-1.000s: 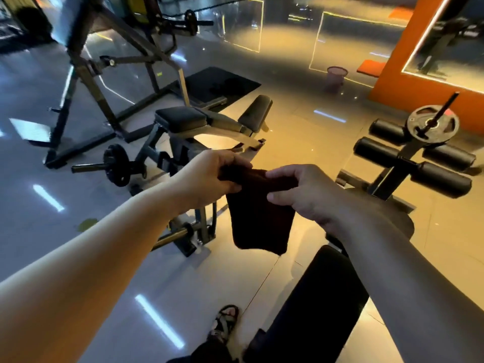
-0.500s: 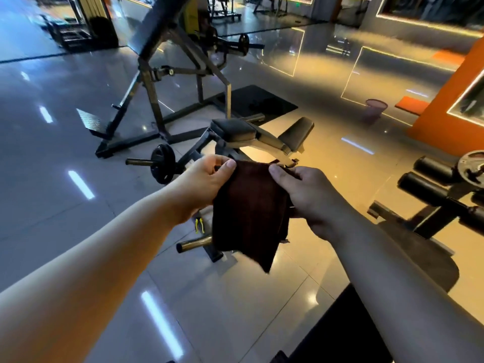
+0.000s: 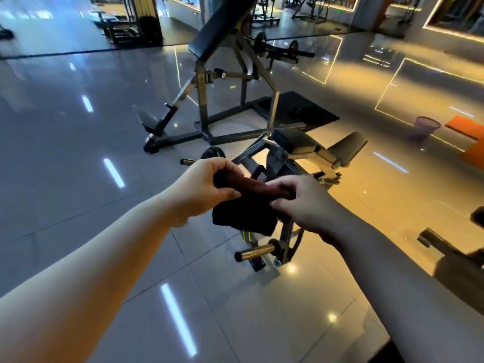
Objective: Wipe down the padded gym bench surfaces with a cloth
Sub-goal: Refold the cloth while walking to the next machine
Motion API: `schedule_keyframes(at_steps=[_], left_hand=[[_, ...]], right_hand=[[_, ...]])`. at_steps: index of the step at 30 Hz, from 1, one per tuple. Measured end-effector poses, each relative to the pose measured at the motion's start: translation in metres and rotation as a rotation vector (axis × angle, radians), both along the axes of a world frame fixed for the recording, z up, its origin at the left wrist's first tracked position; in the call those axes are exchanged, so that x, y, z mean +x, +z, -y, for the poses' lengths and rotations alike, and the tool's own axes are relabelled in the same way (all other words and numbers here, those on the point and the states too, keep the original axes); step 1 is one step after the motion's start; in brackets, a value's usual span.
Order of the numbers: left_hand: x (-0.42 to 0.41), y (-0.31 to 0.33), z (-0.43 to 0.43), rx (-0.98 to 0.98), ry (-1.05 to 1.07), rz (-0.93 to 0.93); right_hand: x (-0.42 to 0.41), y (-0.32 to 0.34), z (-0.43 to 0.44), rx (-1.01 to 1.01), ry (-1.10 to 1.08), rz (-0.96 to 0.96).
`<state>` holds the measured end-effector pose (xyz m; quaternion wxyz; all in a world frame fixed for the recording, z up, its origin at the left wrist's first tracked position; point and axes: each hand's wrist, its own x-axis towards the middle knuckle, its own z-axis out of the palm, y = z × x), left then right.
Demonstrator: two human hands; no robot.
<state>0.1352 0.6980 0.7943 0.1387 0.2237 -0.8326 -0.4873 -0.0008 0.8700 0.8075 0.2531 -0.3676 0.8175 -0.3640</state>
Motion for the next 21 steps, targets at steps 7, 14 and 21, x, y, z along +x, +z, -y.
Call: schedule_keyframes(at_steps=[7,14,21], left_hand=[[0.047,-0.009,0.066,0.181,0.186,-0.067],[0.04,-0.036,0.112,0.23,0.451,-0.145],[0.023,-0.056,0.184,0.276,0.464,-0.093]], right_hand=[[0.029,-0.016,0.086,-0.209,-0.043,0.238],[0.064,-0.055,0.171,-0.334,-0.235,0.336],[0.034,-0.087,0.231,-0.305,-0.107,0.666]])
